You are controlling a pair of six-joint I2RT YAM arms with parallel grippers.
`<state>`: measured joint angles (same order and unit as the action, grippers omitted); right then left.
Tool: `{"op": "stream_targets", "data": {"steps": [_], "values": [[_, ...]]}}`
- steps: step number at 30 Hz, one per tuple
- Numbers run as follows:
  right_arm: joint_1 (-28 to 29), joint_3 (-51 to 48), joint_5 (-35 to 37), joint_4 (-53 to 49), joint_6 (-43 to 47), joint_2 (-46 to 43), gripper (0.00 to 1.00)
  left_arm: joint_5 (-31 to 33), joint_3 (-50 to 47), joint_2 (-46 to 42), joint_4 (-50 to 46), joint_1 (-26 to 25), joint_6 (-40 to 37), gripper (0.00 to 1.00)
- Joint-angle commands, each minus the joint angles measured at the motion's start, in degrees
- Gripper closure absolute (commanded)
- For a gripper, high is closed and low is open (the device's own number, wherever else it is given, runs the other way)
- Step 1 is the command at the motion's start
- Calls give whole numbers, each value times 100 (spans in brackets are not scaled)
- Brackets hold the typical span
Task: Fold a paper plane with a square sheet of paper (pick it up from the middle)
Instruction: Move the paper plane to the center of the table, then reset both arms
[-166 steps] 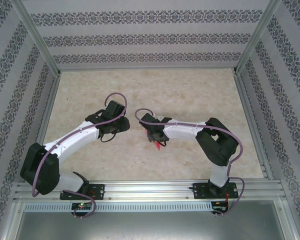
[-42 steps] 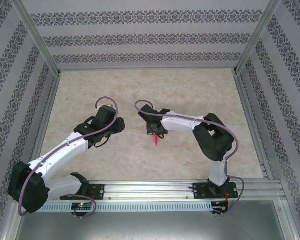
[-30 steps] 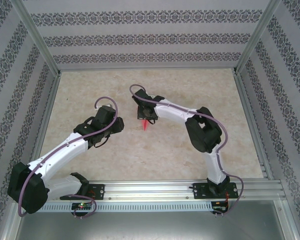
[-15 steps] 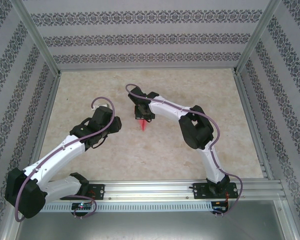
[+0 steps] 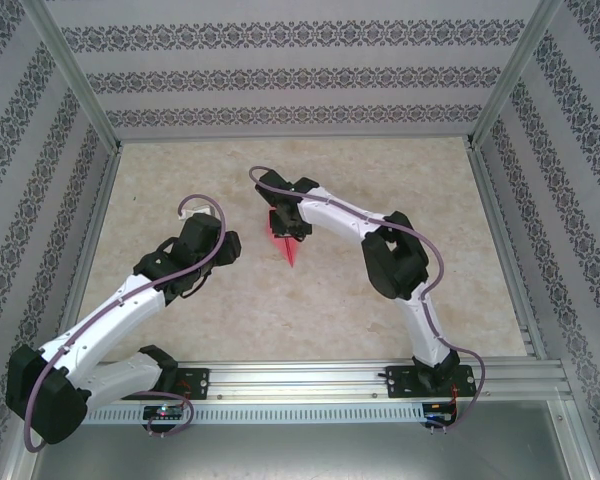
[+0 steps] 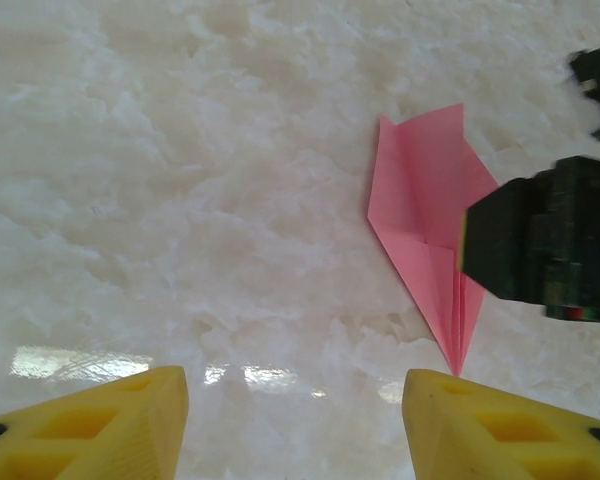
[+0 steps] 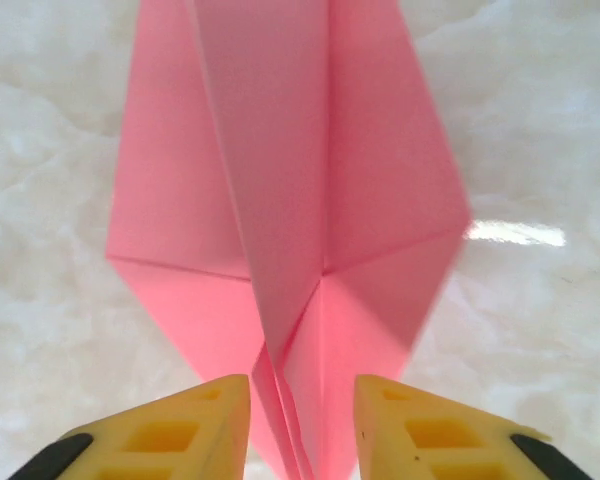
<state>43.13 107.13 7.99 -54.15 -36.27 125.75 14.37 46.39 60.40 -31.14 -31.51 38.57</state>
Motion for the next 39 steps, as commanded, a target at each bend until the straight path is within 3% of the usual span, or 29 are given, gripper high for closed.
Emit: {"op": "stream_targets", "data": {"steps": [1, 5, 7, 9, 12, 15, 17, 22, 28, 32, 36, 38, 39], "values": [[44, -143, 790, -135, 284, -1185, 62, 261, 8, -87, -73, 83, -251, 35], [-98, -1443, 1959, 630, 630, -2637, 58, 654, 77, -64, -85, 124, -443, 21], [-238, -2235, 2505, 1201, 811, -3443, 48, 960, 69, -66, -86, 167, -548, 14], [-516, -3111, 2908, 1721, 979, -4235, 31, 1368, 9, -64, -36, 263, -631, 8], [-1139, -4137, 2972, 2332, 1349, -5143, 22, 1827, -165, -50, 194, 538, -810, 0], [-1806, -5131, 2862, 3165, 2325, -5690, 21, 2285, -249, 38, 378, 1011, -927, 0], [-2131, -5813, 3093, 3882, 2686, -5910, 18, 2253, -384, 129, 644, 1458, -1012, 0], [-3138, -7112, 1993, 5353, 3096, -5929, 17, 2363, -620, 649, 1438, 2118, -1265, 0], [-3506, -7766, 1430, 7361, 3466, -4966, 16, 2227, -844, 1329, 3002, 2193, -2085, 0], [-3563, -7813, 910, 8449, 3880, -4582, 17, 2083, -1332, 1673, 4574, 2201, -2745, 0], [-3702, -7900, 510, 9228, 4152, -4220, 17, 1639, -1868, 2082, 6136, 2224, -3223, 0], [-3999, -7995, -18, 9061, 3991, -4387, 17, 1302, -1735, 2203, 6089, 2257, -3415, 0], [-4192, -8232, -358, 9560, 3876, -4360, 17, 1099, -1777, 2264, 6334, 2254, -3599, 0]]}}
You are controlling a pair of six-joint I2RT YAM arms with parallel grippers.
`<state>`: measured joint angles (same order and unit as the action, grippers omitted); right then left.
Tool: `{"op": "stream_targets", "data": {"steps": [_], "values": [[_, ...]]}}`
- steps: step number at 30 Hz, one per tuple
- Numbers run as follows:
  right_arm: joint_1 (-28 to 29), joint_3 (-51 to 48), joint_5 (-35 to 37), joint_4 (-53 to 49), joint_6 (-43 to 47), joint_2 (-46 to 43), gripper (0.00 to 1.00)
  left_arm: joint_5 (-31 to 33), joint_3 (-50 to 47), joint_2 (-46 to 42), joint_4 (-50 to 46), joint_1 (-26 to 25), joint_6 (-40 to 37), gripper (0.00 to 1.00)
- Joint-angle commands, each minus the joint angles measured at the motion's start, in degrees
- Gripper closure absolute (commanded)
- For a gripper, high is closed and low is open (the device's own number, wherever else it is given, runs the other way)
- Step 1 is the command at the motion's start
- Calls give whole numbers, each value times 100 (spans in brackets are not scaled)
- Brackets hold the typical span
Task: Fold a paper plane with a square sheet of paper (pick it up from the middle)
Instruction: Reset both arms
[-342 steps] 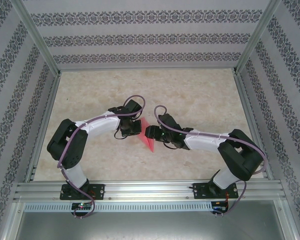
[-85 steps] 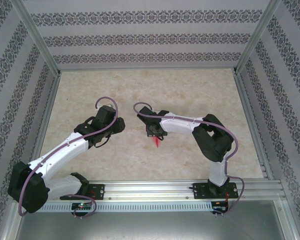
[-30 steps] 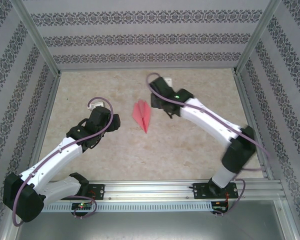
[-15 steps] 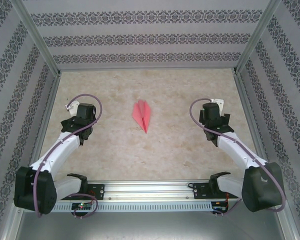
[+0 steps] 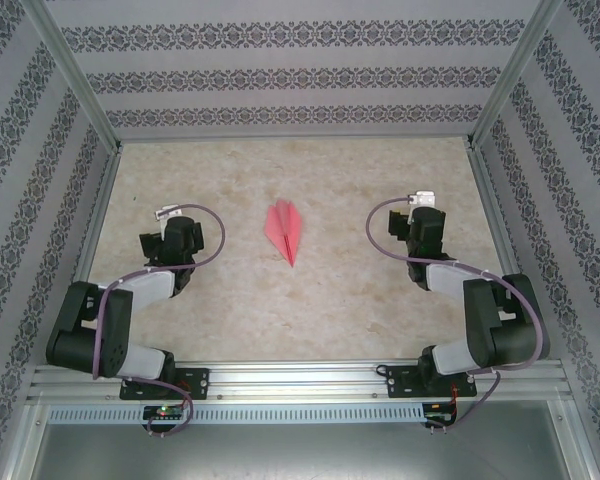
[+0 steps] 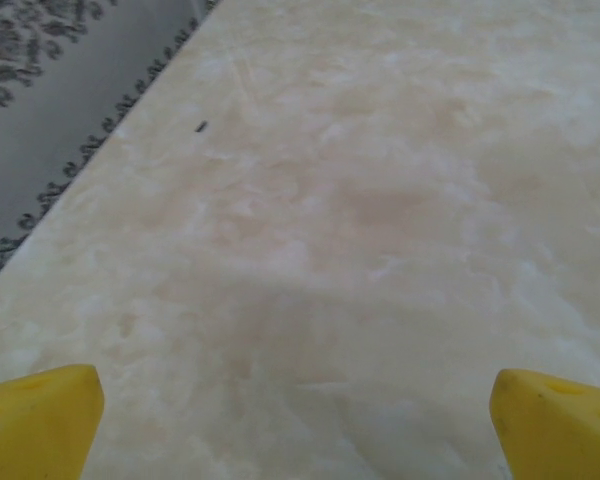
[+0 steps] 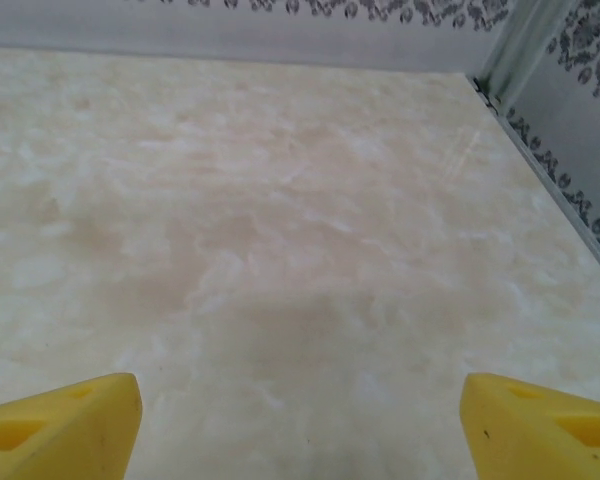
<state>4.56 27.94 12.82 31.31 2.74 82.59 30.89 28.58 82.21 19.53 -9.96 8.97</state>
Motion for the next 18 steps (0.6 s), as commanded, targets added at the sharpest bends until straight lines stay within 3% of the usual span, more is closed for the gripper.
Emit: {"op": "stream_targets", "data": {"steps": [1, 3, 6, 8, 9, 12, 14, 18], "values": [[-493, -553, -1135, 1517, -140, 62, 16, -667, 55, 95, 1165, 125, -655, 0], [-584, -1013, -1372, 3127, -259, 636, 16, -760, 69, 105, 1164, 154, -656, 0], [-521, -628, -1146, 1881, -140, 274, 16, -1031, 24, 79, 1231, 169, -761, 0], [-534, -648, -744, 2240, -352, 470, 13, -1139, -56, 24, 1332, 172, -798, 0], [-534, -572, -704, 1909, -328, 349, 3, -1210, -96, -5, 1396, 173, -824, 0], [-531, -609, -684, 2052, -316, 393, 2, -1847, -432, -182, 1939, 161, -1187, 0], [-517, -575, -668, 1839, -305, 319, 2, -1767, -563, -296, 2131, 174, -1162, 0], [-495, -599, -632, 1943, -293, 342, 2, -2081, -465, 513, 2670, 242, -1263, 0]]}}
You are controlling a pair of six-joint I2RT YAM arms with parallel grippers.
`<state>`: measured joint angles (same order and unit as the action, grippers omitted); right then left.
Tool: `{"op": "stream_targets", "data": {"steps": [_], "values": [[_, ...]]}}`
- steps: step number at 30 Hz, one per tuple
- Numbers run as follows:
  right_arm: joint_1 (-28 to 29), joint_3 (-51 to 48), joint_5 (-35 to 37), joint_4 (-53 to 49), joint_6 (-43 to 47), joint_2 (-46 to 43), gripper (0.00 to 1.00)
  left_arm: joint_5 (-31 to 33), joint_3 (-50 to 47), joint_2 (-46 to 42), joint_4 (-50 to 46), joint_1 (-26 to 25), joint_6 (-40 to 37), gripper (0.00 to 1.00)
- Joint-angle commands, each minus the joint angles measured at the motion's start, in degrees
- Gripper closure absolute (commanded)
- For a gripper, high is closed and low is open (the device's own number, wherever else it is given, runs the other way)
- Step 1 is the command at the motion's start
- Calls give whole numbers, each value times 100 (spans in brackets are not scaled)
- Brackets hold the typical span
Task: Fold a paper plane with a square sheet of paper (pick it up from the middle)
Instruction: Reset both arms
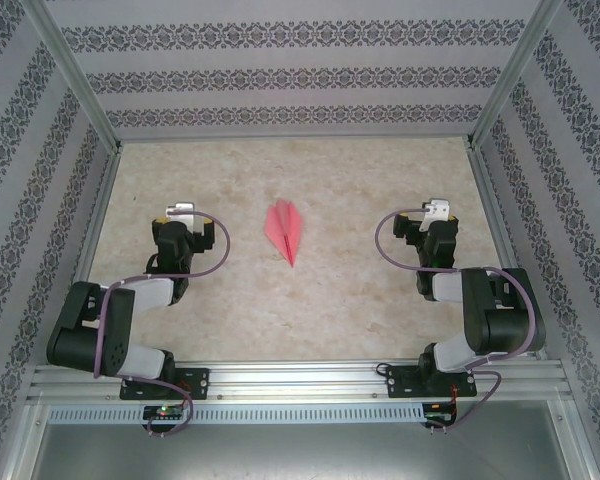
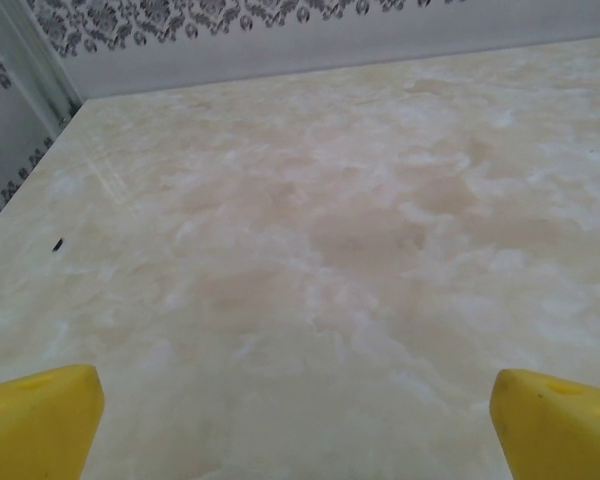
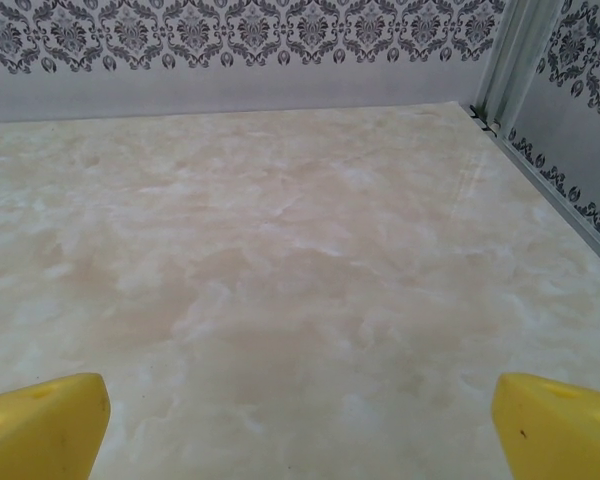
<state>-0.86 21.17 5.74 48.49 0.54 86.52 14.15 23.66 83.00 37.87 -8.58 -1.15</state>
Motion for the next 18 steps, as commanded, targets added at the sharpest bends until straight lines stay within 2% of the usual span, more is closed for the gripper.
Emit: {"op": "stream_targets", "data": {"steps": [1, 2, 3, 5, 6, 8, 9, 10, 18], "values": [[52, 88, 77, 180, -77, -70, 2, -431, -1, 463, 899, 195, -121, 0], [51, 97, 77, 151, -76, -74, 2, -480, -38, 516, 883, 294, -6, 0], [53, 90, 77, 190, -76, -62, 2, -356, -177, 789, 1586, 304, 7, 0], [36, 93, 76, 169, -75, -66, 2, -399, -43, 608, 961, 373, 135, 0], [46, 97, 76, 170, -78, -60, 2, -370, -141, 740, 1449, 374, 99, 0], [39, 91, 75, 170, -81, -69, 2, -372, -72, 629, 1081, 376, 125, 0], [34, 95, 74, 170, -73, -64, 2, -335, -139, 694, 1360, 366, 101, 0], [49, 96, 77, 170, -80, -66, 2, -289, -103, 616, 1116, 367, 135, 0], [37, 86, 77, 170, -72, -65, 2, -303, -98, 629, 1180, 331, 89, 0]]}}
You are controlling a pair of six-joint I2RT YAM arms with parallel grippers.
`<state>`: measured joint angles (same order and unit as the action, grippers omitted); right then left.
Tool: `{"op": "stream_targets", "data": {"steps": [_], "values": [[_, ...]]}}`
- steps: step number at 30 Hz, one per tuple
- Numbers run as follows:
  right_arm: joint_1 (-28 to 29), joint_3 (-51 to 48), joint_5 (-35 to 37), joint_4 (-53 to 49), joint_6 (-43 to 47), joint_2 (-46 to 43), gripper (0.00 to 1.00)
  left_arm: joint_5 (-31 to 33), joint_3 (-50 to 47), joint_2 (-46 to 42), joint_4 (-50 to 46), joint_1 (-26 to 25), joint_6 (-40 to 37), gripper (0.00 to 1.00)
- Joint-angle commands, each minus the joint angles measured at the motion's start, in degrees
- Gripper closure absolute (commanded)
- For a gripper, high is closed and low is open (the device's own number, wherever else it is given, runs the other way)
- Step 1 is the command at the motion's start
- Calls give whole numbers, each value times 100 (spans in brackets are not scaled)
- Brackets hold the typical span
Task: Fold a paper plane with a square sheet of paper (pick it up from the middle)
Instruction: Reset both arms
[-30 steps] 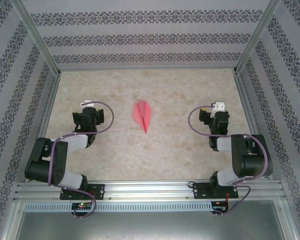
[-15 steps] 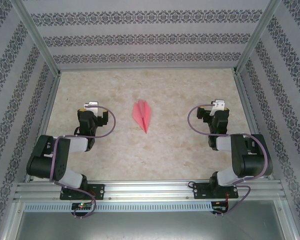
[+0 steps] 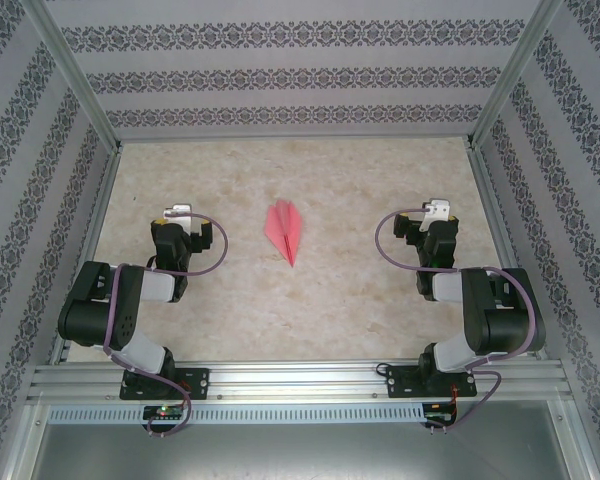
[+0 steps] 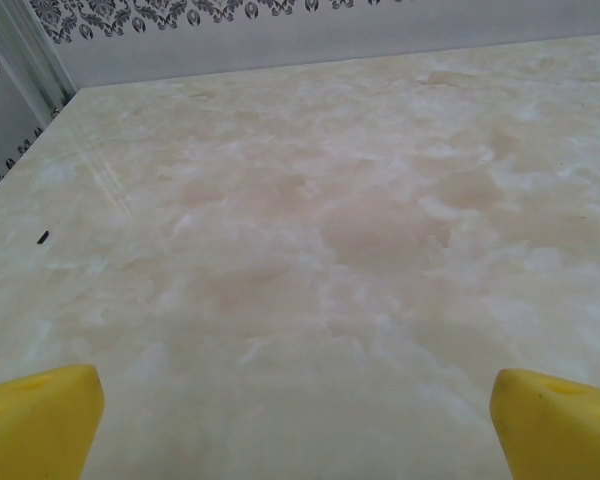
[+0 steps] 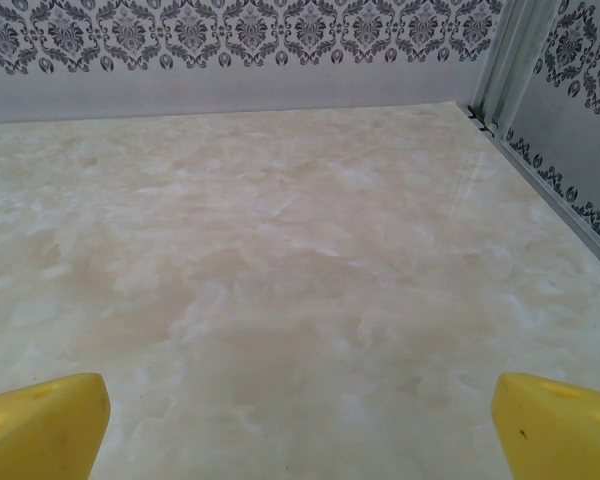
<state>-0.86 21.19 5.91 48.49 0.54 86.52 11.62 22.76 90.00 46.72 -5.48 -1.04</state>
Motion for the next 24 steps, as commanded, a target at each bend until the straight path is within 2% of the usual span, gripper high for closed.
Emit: {"op": "stream_targets", "data": {"steps": [1, 24], "values": [[45, 94, 59, 170, -74, -70, 2, -56, -11, -61, 294, 20, 77, 0], [42, 92, 59, 170, -80, -66, 2, -59, -11, -66, 291, 20, 73, 0]]}}
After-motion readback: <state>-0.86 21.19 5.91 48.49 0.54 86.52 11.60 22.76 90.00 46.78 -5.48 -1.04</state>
